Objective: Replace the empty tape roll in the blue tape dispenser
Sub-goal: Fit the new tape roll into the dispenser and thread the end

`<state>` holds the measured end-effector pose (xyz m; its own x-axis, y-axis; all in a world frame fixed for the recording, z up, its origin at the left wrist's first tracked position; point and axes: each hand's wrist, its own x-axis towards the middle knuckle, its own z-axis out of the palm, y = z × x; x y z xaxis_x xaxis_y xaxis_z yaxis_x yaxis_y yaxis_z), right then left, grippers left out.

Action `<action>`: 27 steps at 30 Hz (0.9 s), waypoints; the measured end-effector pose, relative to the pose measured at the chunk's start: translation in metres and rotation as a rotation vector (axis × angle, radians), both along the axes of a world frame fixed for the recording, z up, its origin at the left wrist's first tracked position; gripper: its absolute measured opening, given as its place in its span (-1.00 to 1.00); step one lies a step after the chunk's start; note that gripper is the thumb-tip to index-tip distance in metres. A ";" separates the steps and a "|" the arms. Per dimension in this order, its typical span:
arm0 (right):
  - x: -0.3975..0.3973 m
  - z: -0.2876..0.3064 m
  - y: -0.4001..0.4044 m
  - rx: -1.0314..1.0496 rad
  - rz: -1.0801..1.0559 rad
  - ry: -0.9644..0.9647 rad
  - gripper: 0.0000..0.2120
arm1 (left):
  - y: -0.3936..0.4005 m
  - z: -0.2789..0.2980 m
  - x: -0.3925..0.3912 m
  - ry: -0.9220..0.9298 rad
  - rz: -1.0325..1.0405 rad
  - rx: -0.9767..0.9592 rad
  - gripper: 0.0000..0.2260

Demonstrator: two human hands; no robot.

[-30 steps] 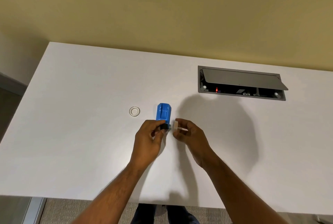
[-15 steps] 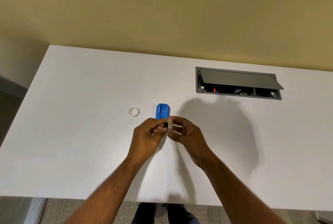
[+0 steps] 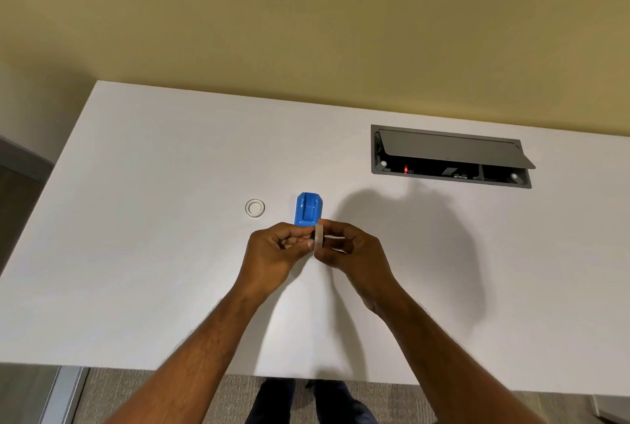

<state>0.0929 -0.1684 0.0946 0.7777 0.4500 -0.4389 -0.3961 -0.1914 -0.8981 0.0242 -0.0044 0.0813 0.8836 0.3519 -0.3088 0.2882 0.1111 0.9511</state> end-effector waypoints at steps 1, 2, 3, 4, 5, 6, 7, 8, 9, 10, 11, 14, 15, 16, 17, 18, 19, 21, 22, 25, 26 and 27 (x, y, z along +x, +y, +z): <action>-0.001 0.000 0.000 -0.009 0.002 -0.009 -0.58 | 0.000 0.000 0.000 -0.001 -0.004 -0.008 -0.78; -0.001 0.000 0.000 -0.015 0.003 -0.017 -0.58 | 0.000 0.001 0.000 -0.001 -0.009 -0.014 -0.78; -0.002 0.000 -0.001 -0.020 0.002 -0.022 -0.58 | 0.001 0.000 0.000 0.001 -0.015 -0.020 -0.78; -0.002 0.000 -0.001 -0.025 0.000 -0.027 -0.58 | 0.001 0.000 0.001 0.006 -0.025 -0.022 -0.79; -0.003 -0.001 -0.002 -0.029 -0.001 -0.031 -0.58 | 0.001 -0.001 0.001 0.013 -0.036 -0.018 -0.79; -0.004 -0.002 -0.002 -0.035 -0.001 -0.036 -0.58 | 0.002 -0.002 0.001 0.021 -0.048 -0.011 -0.79; -0.005 -0.003 -0.002 -0.044 0.001 -0.041 -0.58 | 0.002 -0.003 0.001 0.027 -0.058 -0.007 -0.79; -0.005 -0.004 -0.002 -0.052 0.002 -0.044 -0.58 | 0.002 -0.004 0.001 0.034 -0.062 -0.005 -0.79; -0.006 -0.005 -0.002 -0.056 0.003 -0.045 -0.59 | 0.002 -0.005 0.001 0.040 -0.061 -0.004 -0.79; -0.006 -0.006 -0.001 -0.058 0.004 -0.046 -0.59 | 0.002 -0.006 0.000 0.046 -0.057 -0.002 -0.79; -0.006 -0.007 0.000 -0.064 0.005 -0.050 -0.61 | 0.002 -0.007 0.001 0.051 -0.055 0.005 -0.79; -0.006 -0.011 0.004 -0.081 0.002 -0.068 -0.66 | 0.004 -0.010 0.003 0.065 -0.063 0.047 -0.79; -0.006 -0.013 0.006 -0.085 -0.003 -0.074 -0.67 | 0.004 -0.010 0.005 0.070 -0.065 0.063 -0.79; -0.005 -0.014 0.007 -0.092 -0.009 -0.085 -0.67 | 0.005 -0.011 0.006 0.075 -0.065 0.085 -0.80; -0.003 -0.016 0.009 -0.105 -0.013 -0.102 -0.68 | 0.006 -0.011 0.008 0.080 -0.062 0.118 -0.80; -0.001 -0.017 0.011 -0.125 -0.015 -0.123 -0.67 | 0.006 -0.011 0.010 0.087 -0.054 0.154 -0.81; 0.002 -0.019 0.013 -0.152 -0.015 -0.149 -0.66 | 0.008 -0.011 0.013 0.095 -0.041 0.180 -0.82; 0.009 -0.022 0.017 -0.199 -0.005 -0.209 -0.61 | 0.011 -0.008 0.021 0.104 -0.016 0.176 -0.81; 0.013 -0.024 0.019 -0.216 0.004 -0.240 -0.60 | 0.012 -0.006 0.025 0.108 -0.018 0.165 -0.80; 0.024 -0.025 0.024 -0.272 0.048 -0.355 -0.63 | 0.014 0.001 0.037 0.102 -0.087 0.185 -0.76; 0.027 -0.024 0.026 -0.291 0.062 -0.391 -0.62 | 0.014 0.003 0.040 0.096 -0.107 0.195 -0.75; 0.029 -0.024 0.027 -0.306 0.073 -0.419 -0.61 | 0.015 0.004 0.043 0.091 -0.121 0.207 -0.73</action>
<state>0.1216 -0.1409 0.0706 0.8863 0.4092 -0.2168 0.0092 -0.4836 -0.8752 0.0668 0.0103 0.0851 0.8951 0.3093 -0.3212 0.3727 -0.1234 0.9197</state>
